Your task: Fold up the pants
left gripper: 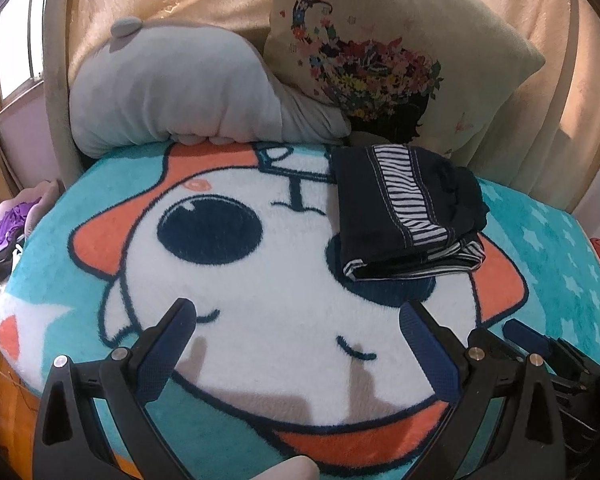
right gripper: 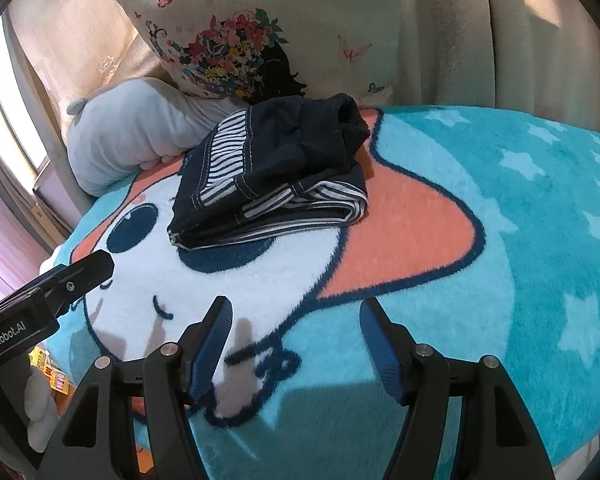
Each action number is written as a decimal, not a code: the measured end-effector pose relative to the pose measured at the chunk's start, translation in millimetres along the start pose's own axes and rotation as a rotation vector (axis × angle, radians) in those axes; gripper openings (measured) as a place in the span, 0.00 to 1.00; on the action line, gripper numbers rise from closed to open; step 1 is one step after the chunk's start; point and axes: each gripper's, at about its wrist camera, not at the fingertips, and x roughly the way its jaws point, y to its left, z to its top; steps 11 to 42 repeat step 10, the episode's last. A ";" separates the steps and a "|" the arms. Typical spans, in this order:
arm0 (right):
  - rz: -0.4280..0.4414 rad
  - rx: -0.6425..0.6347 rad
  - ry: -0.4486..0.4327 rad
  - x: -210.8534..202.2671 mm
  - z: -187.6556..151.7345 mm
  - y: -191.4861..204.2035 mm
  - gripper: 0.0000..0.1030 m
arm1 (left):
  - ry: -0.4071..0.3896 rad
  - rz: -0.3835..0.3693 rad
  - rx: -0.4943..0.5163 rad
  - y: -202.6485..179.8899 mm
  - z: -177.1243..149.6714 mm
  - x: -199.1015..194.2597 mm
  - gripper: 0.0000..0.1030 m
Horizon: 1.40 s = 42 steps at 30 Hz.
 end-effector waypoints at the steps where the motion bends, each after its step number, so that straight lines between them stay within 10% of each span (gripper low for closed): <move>1: -0.002 -0.002 0.001 0.5 0.0 0.2 0.69 | 0.004 -0.002 -0.002 0.2 -0.1 1.1 0.98; 42: -0.025 -0.052 0.002 3.6 1.5 10.5 0.70 | 0.005 -0.003 0.012 -1.4 -0.1 6.7 0.98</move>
